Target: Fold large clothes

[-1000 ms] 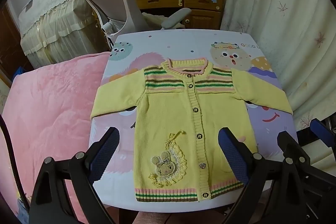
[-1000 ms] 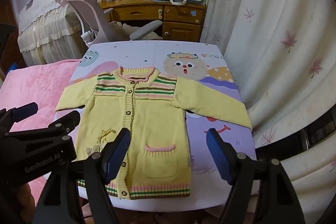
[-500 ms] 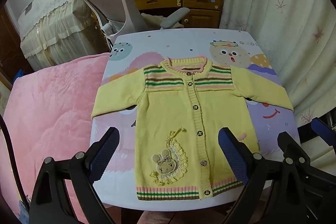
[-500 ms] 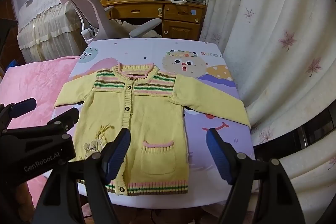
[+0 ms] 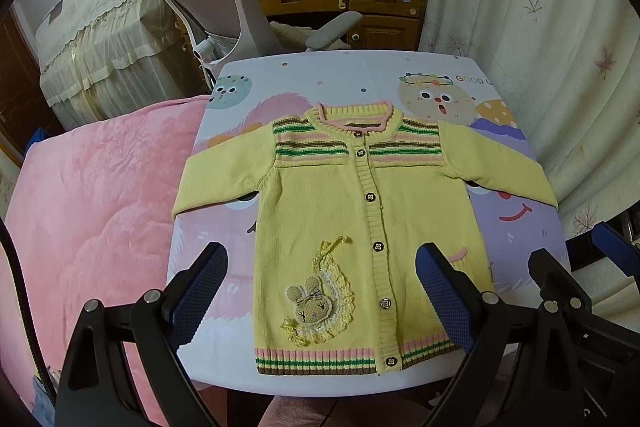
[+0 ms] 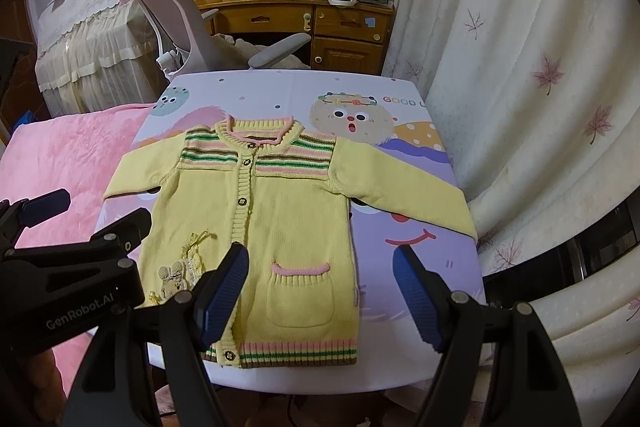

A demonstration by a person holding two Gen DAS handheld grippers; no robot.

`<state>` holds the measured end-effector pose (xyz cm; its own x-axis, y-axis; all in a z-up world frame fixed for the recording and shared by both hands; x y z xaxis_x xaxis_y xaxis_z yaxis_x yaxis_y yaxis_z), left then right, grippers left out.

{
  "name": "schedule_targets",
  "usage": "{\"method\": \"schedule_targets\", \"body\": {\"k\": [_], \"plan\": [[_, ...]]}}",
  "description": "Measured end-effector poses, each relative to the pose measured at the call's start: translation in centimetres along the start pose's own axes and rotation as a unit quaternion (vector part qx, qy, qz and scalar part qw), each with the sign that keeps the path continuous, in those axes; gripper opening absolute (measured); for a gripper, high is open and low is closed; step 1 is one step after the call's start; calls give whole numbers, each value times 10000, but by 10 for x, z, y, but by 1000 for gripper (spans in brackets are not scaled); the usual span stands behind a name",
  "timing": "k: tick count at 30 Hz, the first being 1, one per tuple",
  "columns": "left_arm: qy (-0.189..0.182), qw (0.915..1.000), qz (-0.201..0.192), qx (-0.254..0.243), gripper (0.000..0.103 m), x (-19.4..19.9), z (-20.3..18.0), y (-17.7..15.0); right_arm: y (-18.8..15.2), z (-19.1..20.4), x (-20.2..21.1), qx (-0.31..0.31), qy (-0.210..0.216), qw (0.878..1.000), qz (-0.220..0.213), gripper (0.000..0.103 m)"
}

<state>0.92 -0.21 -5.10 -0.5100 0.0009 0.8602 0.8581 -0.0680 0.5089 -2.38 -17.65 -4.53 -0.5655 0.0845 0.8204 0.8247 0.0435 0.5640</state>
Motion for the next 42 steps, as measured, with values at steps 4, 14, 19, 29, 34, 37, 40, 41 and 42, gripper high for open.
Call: {"method": "schedule_targets", "body": {"k": [4, 14, 19, 29, 34, 37, 40, 41, 42], "plan": [[-7, 10000, -26, -3, 94, 2, -4, -3, 1, -3, 2, 3, 6, 10000, -15, 75], [14, 10000, -77, 20, 94, 6, -10, -7, 0, -13, 10, -80, 17, 9999, -80, 75], [19, 9999, -98, 18, 94, 7, -10, -7, 0, -15, 11, -101, 41, 9999, -95, 75], [-22, 9999, -132, -32, 94, 10, -7, -6, 0, -14, 13, -145, -2, 9999, -59, 75], [-69, 9998, -161, -15, 94, 10, 1, 0, 3, -9, 15, -167, -75, 9998, -52, 75], [-115, 9998, -173, -62, 94, 8, 3, 5, 5, -7, 14, -239, -160, 9996, -74, 75], [-167, 9997, -181, -92, 94, 8, 8, 11, 10, -3, 16, -295, -231, 9993, -53, 75], [-177, 9996, -185, -96, 94, 8, 9, 13, 11, -1, 17, -305, -255, 9992, -50, 75], [-198, 9996, -189, -99, 94, 8, 11, 14, 12, -1, 17, -315, -285, 9991, -46, 75]]}}
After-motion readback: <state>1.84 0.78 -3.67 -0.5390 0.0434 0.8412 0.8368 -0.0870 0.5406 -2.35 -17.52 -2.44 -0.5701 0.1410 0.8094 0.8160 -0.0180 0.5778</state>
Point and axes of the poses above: each gripper's, at about its wrist camera, not at the fingertips, and x roughly against the way its jaws point, z to its left, y to its top, the point moved 5 cm from there along -x, roughly the way its jaws point
